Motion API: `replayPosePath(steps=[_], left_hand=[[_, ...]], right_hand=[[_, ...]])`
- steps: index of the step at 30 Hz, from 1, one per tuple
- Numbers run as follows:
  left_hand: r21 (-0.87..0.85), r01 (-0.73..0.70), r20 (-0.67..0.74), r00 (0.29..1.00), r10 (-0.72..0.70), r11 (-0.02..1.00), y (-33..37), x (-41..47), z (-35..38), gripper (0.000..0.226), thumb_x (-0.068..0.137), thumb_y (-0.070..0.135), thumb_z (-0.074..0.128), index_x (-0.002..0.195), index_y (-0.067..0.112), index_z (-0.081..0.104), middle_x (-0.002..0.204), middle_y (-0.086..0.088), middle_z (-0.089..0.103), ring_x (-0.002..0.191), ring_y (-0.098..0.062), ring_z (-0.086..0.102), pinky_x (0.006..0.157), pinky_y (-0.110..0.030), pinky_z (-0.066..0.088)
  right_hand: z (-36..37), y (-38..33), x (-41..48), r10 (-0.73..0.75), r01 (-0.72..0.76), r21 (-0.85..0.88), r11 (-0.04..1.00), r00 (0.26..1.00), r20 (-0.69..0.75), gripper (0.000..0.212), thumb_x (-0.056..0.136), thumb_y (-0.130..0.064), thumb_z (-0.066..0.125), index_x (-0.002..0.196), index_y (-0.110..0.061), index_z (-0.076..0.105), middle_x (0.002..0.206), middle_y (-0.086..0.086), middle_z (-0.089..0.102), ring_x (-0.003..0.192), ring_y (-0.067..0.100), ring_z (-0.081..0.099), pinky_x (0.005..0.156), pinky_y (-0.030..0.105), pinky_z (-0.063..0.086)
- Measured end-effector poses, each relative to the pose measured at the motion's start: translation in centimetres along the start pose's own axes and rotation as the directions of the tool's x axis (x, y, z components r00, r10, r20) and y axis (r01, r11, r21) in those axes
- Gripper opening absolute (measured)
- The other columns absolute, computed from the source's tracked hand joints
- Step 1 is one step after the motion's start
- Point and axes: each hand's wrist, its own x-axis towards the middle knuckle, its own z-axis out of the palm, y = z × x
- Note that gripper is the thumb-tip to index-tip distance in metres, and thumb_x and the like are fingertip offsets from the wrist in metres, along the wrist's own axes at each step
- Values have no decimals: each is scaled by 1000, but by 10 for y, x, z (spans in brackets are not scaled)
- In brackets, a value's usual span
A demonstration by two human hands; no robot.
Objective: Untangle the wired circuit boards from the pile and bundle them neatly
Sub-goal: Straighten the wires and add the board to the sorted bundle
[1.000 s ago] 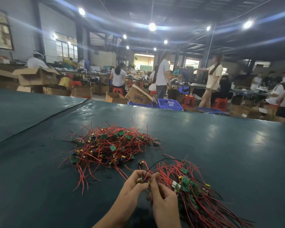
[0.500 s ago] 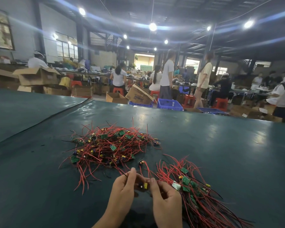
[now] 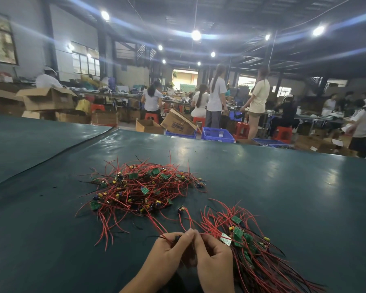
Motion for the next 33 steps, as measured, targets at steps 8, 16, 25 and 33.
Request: replayPosePath(steps=[8,16,25,33], left_hand=[[69,-85,-30,996,88,994,1,0,2,48,83,47,59,52,12,67,54,-11,64,51,-19,58,56,-27,47],[33,-94,56,994,92,995,7,-1,3,47,86,39,52,49,11,62,47,-11,59,44,-21,55,52,-24,45],[-104,-24,20,999,26,994,16,-1,-5,46,82,40,50,50,9,62,53,-15,59,46,-20,53,50,-25,45],[-60,15,50,999,-12,998,7,-3,3,43,82,43,57,66,4,66,57,-9,58,54,-19,55,54,-27,44]], right_hand=[[-1,1,10,221,-211,151,966,974,-46,32,90,-14,65,60,-17,77,55,11,64,54,19,57,55,29,49],[-26,0,29,330,-212,443,871,920,-210,19,88,-16,68,72,-10,78,45,-2,43,33,5,29,31,16,28],[-18,-2,17,177,-112,300,947,964,-198,23,85,-34,65,70,-23,77,43,-9,42,34,5,32,36,20,32],[7,-3,-1,40,-41,155,987,999,9,33,90,-17,63,61,-18,78,58,11,70,52,12,65,51,20,51]])
